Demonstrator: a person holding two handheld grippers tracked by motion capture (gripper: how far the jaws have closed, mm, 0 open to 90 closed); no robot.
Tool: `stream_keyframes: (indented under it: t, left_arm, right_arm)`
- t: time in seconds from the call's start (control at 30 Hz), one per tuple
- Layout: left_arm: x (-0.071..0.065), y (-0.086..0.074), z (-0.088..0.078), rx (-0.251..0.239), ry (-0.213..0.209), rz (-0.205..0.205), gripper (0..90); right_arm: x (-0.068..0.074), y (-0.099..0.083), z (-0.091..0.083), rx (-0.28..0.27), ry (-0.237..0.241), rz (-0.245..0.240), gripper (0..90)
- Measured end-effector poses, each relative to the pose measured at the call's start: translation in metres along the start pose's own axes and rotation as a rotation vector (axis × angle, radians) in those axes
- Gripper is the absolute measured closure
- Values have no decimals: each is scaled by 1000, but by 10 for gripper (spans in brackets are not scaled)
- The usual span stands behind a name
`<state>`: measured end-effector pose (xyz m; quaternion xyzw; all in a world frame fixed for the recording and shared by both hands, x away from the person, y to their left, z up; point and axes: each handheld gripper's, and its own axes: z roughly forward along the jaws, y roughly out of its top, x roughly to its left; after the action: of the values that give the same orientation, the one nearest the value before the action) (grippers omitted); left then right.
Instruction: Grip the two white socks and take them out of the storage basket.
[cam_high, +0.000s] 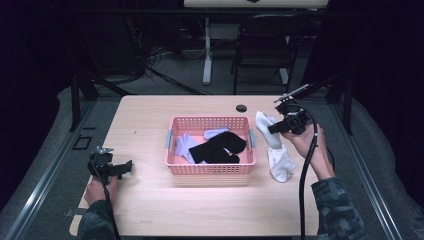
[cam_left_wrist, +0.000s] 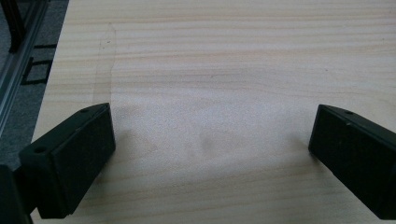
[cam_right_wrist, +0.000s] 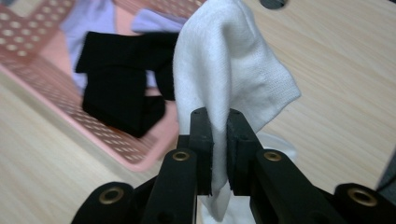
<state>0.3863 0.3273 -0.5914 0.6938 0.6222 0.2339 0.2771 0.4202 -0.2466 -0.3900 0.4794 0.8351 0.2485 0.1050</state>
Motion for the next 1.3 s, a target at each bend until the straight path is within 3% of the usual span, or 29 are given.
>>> stream_keyframes:
  t: [0.27, 0.47, 0.57, 0.63, 0.8, 0.9, 1.0, 1.07, 1.3]
  left_arm:
    - [0, 0, 0, 1, 0, -1, 3]
    - [0, 0, 0, 1, 0, -1, 3]
    - [0, 0, 0, 0, 0, 0, 3]
    - [0, 0, 0, 0, 0, 0, 3]
    - [0, 0, 0, 1, 0, 0, 3]
    - [0, 0, 0, 1, 0, -1, 3]
    - [0, 0, 0, 1, 0, -1, 3]
    - [0, 0, 0, 1, 0, -1, 3]
    - [0, 0, 0, 0, 0, 0, 3]
  right_arm:
    - [-37, -13, 11, 42, -26, 99, 830]
    - [-57, -18, 26, 88, -46, 150, 829]
    - [-65, -24, 39, 109, -37, 185, 829]
    - [-70, -27, 49, 98, -25, 236, 829]
    - [-81, -31, 73, 150, -40, 269, 810]
    - [-84, -37, 84, 160, -33, 298, 699]
    - [-85, -44, 89, 162, -23, 294, 519]
    - [-86, -48, 86, 141, -16, 295, 426]
    - [-84, -57, 62, 69, 5, 279, 241]
